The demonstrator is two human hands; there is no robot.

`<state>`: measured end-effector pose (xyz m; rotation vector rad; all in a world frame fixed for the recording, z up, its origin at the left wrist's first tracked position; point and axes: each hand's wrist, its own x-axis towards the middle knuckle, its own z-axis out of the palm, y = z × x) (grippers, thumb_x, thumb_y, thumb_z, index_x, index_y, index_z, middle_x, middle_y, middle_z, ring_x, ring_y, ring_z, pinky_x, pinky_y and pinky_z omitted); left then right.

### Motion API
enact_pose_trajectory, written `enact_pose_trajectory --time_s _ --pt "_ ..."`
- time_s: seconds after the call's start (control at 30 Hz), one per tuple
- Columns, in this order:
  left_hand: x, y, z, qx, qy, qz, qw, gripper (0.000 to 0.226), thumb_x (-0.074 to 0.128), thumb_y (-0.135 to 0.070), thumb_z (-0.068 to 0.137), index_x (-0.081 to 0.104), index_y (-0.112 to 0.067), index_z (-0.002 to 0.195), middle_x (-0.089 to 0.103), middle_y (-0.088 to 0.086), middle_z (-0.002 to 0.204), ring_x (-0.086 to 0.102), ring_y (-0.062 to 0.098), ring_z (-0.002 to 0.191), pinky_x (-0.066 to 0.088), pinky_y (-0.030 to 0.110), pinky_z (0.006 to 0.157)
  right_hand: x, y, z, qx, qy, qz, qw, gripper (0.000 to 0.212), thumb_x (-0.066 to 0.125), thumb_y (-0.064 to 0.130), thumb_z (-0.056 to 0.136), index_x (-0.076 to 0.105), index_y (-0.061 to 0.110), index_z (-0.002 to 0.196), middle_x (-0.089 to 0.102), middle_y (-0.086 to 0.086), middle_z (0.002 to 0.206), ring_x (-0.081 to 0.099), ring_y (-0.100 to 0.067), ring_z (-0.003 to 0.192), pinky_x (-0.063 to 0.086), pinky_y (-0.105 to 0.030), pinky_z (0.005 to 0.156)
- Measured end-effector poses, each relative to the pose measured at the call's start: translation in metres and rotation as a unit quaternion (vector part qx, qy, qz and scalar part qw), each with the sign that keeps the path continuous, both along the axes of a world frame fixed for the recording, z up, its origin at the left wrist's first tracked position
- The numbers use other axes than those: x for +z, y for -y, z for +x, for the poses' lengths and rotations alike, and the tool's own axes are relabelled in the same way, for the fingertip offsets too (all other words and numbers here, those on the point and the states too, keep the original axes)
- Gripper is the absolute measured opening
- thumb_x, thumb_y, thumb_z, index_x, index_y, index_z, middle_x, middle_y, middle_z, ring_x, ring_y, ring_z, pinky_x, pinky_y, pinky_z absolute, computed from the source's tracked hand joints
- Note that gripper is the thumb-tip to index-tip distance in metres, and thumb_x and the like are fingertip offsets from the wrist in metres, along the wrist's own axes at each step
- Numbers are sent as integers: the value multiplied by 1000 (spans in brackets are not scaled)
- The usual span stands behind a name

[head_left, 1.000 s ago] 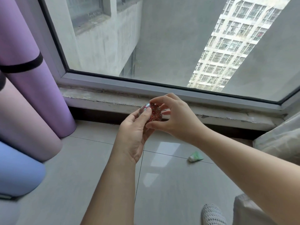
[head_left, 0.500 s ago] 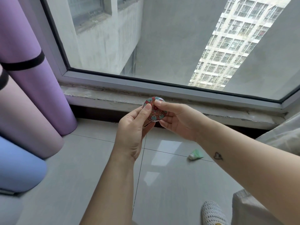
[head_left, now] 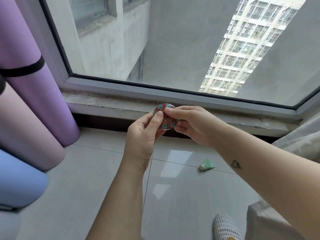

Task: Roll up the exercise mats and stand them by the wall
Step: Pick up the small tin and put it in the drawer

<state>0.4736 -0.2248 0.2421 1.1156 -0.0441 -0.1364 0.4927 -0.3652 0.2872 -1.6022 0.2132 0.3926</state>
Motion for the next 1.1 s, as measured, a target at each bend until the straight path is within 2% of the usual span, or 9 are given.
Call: enact_pose_trajectory --time_s 0.27,0.4,0.53,0.67,0.73,0.8,0.87,1.0,1.1 --pt "-7 8 -2 4 45 205 978 39 57 -40 92 56 -28 128 65 -7 114 63 6 103 53 36 93 -10 15 5 40 -12 -57 998 68 69 52 67 67 1 111 64 -10 93 56 -18 84 45 -20 65" --pt "-15 20 -1 14 43 199 979 41 67 -32 88 55 -31 127 64 -8 108 62 12 105 52 40 94 -29 16 9 -11 -35 -34 999 50 68 50 80 69 5 102 60 -8 82 52 -11 62 46 -18 57" --pt "-30 36 15 2 -15 180 984 44 71 -37 71 61 -37 114 67 3 107 63 18 106 53 41 94 -49 42 21 28 -80 -64 994 64 65 65 67 69 13 103 66 -2 82 60 -11 67 44 -23 68" --pt "-54 55 39 -29 -65 150 986 36 69 -22 87 56 -30 119 63 6 111 65 21 101 56 29 80 -105 96 27 -39 -148 -121 981 54 46 62 90 67 13 98 68 -4 86 63 -18 72 47 -29 70" --pt "-68 59 50 -23 -88 143 986 32 64 -17 91 54 -29 120 61 5 111 64 21 99 55 28 76 -142 125 21 7 -149 -296 943 43 48 47 96 64 10 108 67 -4 97 64 -18 80 48 -30 75" --pt "-88 67 62 -5 -117 138 983 30 62 -17 93 53 -30 118 60 4 115 63 22 102 54 29 74 -185 161 18 137 -140 -514 835 35 52 35 96 58 13 123 62 -4 117 60 -21 101 45 -29 81" --pt "-102 69 67 13 -144 140 980 30 61 -18 93 53 -29 119 59 4 117 63 22 103 53 29 74 -213 185 15 233 -128 -627 732 43 50 26 96 45 22 138 50 -2 136 52 -24 118 42 -30 85" --pt "-134 85 69 -7 -164 173 971 34 60 -19 93 53 -26 125 59 2 118 63 18 99 52 27 72 -264 214 26 291 -117 -639 702 61 45 9 94 25 24 149 33 -2 147 41 -27 129 44 -35 93" --pt "-151 86 68 -37 -163 212 963 36 60 -20 94 51 -26 127 60 -2 113 64 13 94 54 25 74 -298 222 32 322 -76 -671 663 59 46 2 89 33 20 143 36 -4 141 41 -26 125 44 -33 87"
